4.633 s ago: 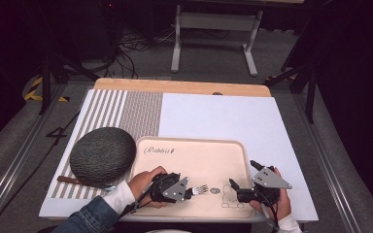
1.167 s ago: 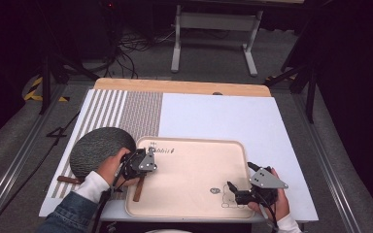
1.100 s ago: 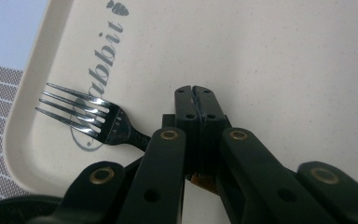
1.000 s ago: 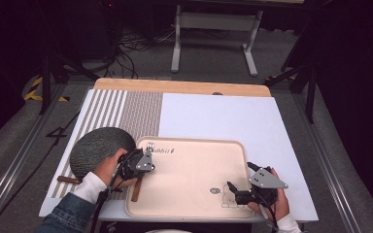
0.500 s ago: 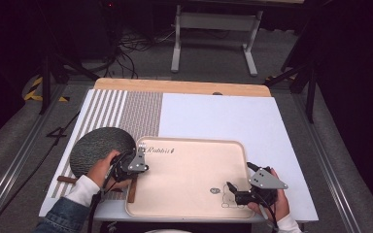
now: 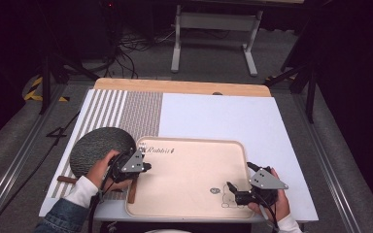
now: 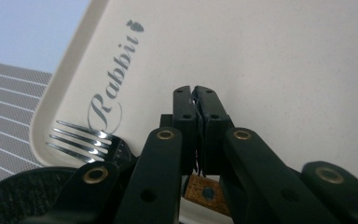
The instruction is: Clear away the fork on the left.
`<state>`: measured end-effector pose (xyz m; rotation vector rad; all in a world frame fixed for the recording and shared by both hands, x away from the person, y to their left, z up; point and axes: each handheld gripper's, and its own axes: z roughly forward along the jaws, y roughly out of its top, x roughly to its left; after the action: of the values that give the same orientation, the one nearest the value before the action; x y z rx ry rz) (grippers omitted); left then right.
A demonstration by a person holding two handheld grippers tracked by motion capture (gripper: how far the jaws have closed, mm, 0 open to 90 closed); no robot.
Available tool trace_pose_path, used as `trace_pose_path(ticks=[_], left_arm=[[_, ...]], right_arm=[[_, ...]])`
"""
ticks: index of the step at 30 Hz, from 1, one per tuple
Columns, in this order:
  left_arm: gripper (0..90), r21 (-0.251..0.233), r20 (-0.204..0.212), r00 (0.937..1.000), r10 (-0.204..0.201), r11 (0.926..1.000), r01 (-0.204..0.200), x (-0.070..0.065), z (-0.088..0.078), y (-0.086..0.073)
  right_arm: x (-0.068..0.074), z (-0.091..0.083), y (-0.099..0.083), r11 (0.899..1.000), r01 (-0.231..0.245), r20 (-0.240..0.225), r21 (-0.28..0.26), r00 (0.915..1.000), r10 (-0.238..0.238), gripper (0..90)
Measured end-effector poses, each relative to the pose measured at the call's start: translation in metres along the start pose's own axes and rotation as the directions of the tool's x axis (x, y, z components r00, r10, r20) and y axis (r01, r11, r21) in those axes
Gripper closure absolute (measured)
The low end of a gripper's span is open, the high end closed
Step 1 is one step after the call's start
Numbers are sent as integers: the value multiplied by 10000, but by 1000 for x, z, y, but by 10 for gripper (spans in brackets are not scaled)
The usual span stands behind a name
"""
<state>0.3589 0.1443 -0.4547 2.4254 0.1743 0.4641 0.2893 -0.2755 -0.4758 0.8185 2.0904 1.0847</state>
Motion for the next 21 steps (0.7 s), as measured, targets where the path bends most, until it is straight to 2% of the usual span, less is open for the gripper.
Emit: trace_pose_path(ticks=[5, 10, 14, 21], left_arm=[[870, -373, -179, 9997, 182, 9991, -188, -2, -5, 2], [850, -686, -609, 9979, 224, 9973, -265, -3, -9, 4], [812, -1091, -964, 9950, 242, 9934, -347, -5, -15, 7], [752, -1609, -1204, 9923, 280, 9858, -473, -6, -24, 9]], right_arm=[[2, -2, 2, 9999, 99, -42, -83, 9999, -99, 67], [5, -2, 4, 9994, 337, -197, -90, 9992, -339, 66], [7, -3, 6, 9989, 456, -295, -89, 9985, -458, 66], [10, -3, 7, 9982, 595, -373, -23, 9975, -596, 65]])
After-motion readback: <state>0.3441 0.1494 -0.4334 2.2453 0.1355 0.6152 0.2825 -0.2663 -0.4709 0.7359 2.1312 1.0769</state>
